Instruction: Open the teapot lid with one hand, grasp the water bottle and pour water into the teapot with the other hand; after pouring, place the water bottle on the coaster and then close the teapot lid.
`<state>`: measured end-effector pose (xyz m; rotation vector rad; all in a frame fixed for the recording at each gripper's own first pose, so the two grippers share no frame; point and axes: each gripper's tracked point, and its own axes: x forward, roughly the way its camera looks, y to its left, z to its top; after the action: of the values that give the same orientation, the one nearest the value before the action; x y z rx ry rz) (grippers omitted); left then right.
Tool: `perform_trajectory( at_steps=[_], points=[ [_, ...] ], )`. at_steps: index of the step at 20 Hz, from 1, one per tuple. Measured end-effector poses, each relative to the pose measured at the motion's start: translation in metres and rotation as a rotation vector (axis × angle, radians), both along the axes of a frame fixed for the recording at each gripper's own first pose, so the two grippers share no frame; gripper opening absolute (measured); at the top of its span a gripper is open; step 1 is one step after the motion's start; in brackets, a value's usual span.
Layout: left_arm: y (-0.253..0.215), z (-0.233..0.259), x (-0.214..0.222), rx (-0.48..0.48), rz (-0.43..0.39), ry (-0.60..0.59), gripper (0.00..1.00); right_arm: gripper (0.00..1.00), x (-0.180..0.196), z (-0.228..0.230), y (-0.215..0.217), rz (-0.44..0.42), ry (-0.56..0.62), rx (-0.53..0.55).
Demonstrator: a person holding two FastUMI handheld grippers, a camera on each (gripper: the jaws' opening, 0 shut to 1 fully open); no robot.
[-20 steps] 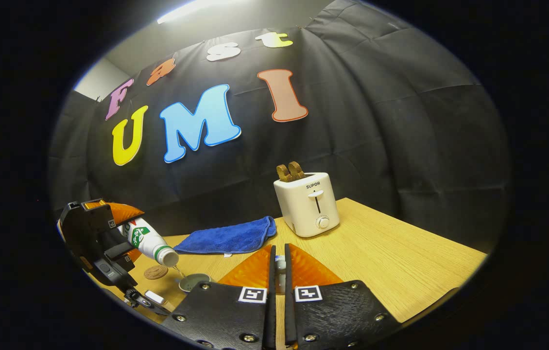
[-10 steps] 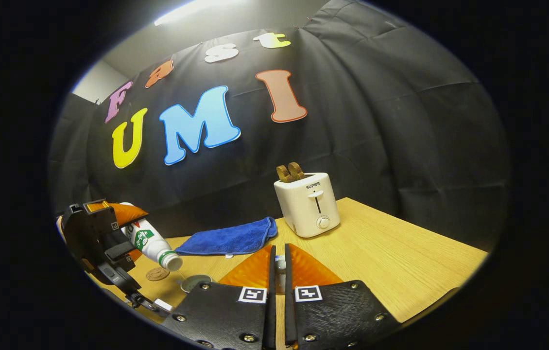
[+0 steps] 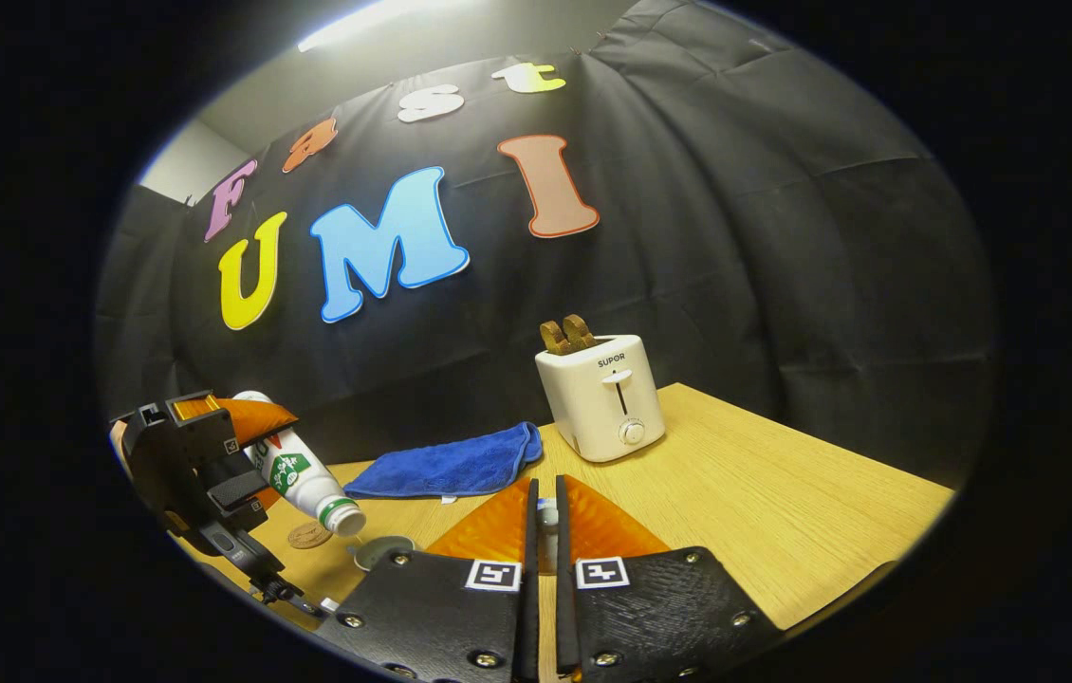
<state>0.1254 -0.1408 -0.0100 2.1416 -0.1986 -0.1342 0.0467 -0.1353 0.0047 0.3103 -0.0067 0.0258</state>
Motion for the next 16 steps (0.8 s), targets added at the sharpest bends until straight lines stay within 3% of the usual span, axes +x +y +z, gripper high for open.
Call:
perform_trajectory(
  at_steps=[10,12,13,16],
  points=[
    [-0.002,-0.001,0.002,-0.006,-0.013,0.007,0.79,0.06,0.0,-0.001,0.0,0.001,0.005,0.001],
    [0.003,-0.005,0.005,-0.074,0.005,0.042,0.85,0.07,0.0,-0.001,-0.001,0.0,0.005,0.004],
    [0.007,-0.01,0.006,-0.137,0.019,0.078,0.79,0.07,0.0,-0.001,-0.001,-0.001,0.005,0.005],
    [0.018,-0.019,0.001,-0.323,0.053,0.156,0.79,0.07,0.0,-0.002,0.0,0.002,0.008,0.006]
  ],
)
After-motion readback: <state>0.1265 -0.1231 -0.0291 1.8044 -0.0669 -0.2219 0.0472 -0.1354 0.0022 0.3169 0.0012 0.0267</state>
